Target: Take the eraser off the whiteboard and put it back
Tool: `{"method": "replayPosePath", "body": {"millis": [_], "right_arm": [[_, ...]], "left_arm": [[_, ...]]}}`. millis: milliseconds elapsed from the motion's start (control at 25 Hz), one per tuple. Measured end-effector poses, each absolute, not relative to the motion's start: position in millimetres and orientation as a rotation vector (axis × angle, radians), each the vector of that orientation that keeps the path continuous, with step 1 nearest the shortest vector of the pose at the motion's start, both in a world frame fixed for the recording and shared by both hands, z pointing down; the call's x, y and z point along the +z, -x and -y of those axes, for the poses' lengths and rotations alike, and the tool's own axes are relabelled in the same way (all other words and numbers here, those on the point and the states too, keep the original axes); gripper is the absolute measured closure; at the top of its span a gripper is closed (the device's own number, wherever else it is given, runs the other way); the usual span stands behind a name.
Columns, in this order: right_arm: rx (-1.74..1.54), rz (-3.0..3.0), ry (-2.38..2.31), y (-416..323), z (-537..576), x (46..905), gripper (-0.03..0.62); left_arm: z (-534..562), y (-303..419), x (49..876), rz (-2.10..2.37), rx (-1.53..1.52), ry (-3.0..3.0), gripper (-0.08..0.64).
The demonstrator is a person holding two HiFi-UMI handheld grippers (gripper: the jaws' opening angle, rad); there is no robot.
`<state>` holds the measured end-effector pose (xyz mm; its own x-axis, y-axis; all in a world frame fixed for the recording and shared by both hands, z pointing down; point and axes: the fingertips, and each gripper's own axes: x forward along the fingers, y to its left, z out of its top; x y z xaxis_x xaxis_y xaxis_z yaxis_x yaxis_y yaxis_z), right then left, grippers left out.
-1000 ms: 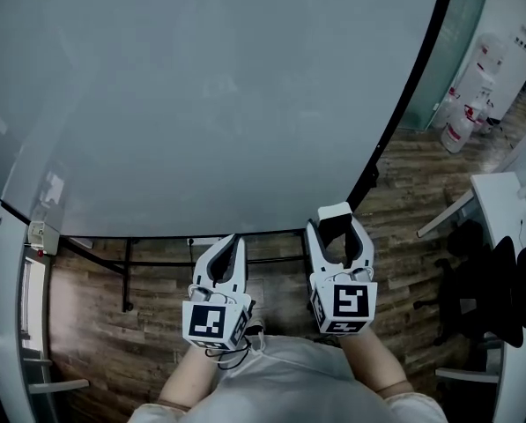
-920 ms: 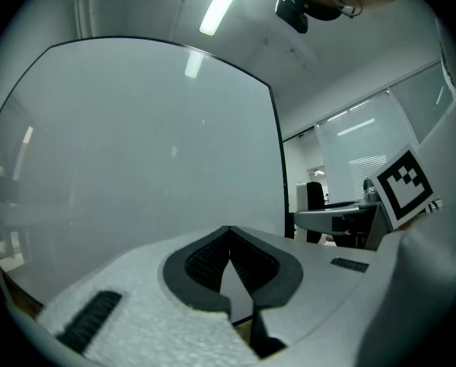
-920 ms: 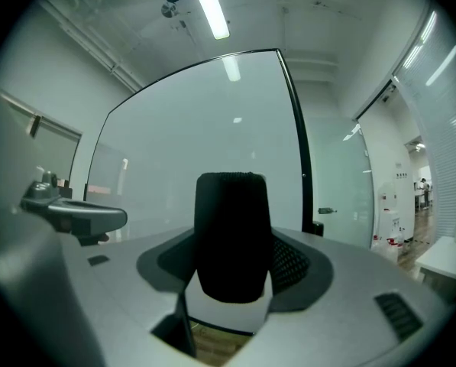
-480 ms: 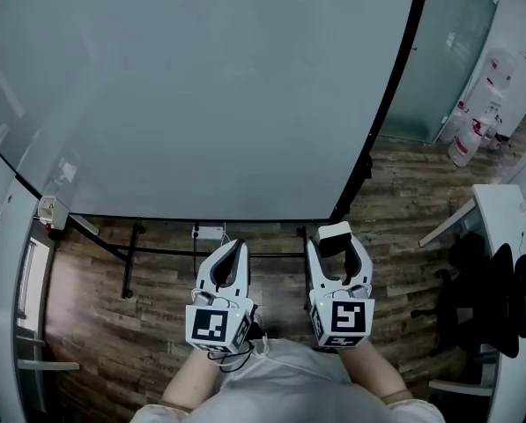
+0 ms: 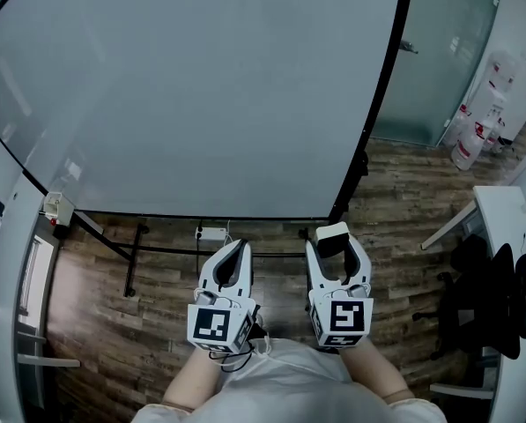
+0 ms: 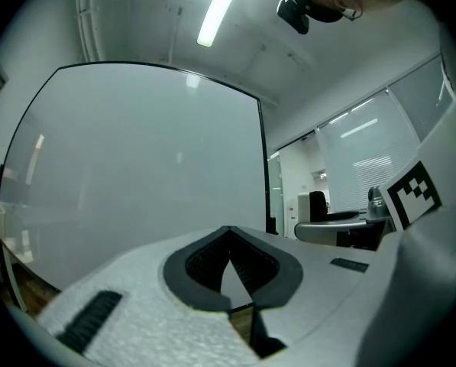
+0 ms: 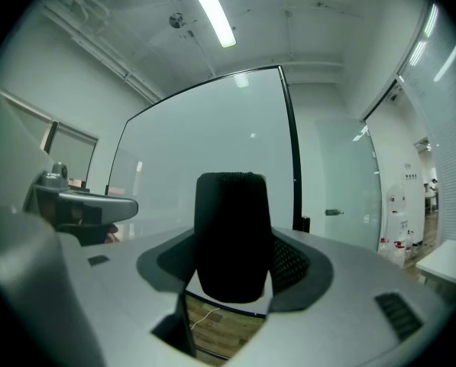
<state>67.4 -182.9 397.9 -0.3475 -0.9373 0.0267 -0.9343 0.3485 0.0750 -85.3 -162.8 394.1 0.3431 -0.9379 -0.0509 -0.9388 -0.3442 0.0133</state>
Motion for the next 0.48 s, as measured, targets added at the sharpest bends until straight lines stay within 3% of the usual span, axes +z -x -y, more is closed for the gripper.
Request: {"method": "replayPosePath", "body": {"millis": [480], "right_arm": [[-0.052, 2.541, -1.739, -56, 195, 396, 0.328]], "left_arm": [[170, 97, 392, -1.795, 0.076, 2.559, 0.545]]}}
